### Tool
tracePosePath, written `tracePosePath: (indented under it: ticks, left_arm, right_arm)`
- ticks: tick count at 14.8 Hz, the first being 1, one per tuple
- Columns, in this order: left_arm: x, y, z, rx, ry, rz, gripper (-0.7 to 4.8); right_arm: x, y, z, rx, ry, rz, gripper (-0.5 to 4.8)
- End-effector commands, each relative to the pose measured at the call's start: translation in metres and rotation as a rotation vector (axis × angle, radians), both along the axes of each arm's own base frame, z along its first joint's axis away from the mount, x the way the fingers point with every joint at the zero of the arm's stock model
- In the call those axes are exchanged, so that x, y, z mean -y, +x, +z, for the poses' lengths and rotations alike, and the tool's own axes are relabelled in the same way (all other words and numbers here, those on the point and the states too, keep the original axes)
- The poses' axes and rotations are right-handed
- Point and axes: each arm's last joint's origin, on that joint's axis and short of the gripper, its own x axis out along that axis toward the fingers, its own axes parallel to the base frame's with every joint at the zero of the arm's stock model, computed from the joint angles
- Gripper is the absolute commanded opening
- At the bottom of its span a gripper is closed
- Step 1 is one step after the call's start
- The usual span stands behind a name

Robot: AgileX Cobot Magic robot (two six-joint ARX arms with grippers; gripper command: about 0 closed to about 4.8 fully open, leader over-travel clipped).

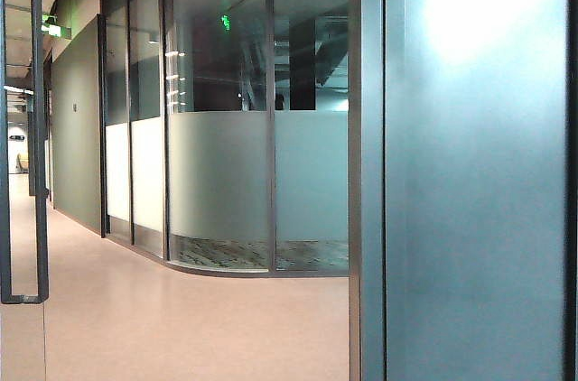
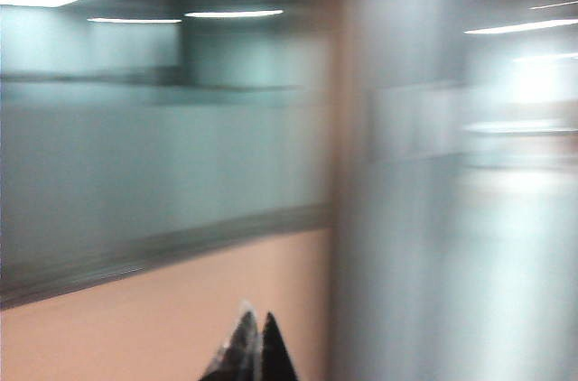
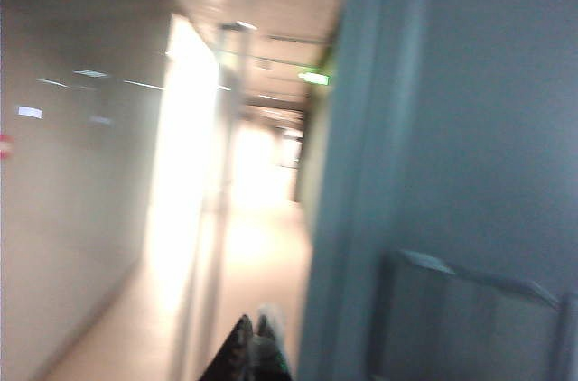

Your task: Raise the arm to find the leftmost switch on the wall and turn off the lights.

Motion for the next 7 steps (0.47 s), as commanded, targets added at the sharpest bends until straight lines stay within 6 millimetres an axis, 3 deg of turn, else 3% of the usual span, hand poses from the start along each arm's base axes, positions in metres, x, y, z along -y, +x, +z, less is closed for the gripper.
tracePosePath:
  ticks: [1,4,7]
  left_arm:
    - [-0.006,-0.037,-0.008,0.049,0.033,0.308,-0.05]
    - [-0.010,-0.074,-0.040,0.069,0.003,0.501,-0.05]
    - [-0.013,-0.081,-0.094,0.005,0.017,0.618,-0.05]
  right_arm:
    - [0.007,-0.027,-0.022,0.001,0.011,-0.094,-0.01]
    - [0.014,-0.043,-0.067,-0.071,0.046,-0.202,-0.01]
    - [0.017,-0.051,-0.122,-0.157,0.047,-0.262,-0.01]
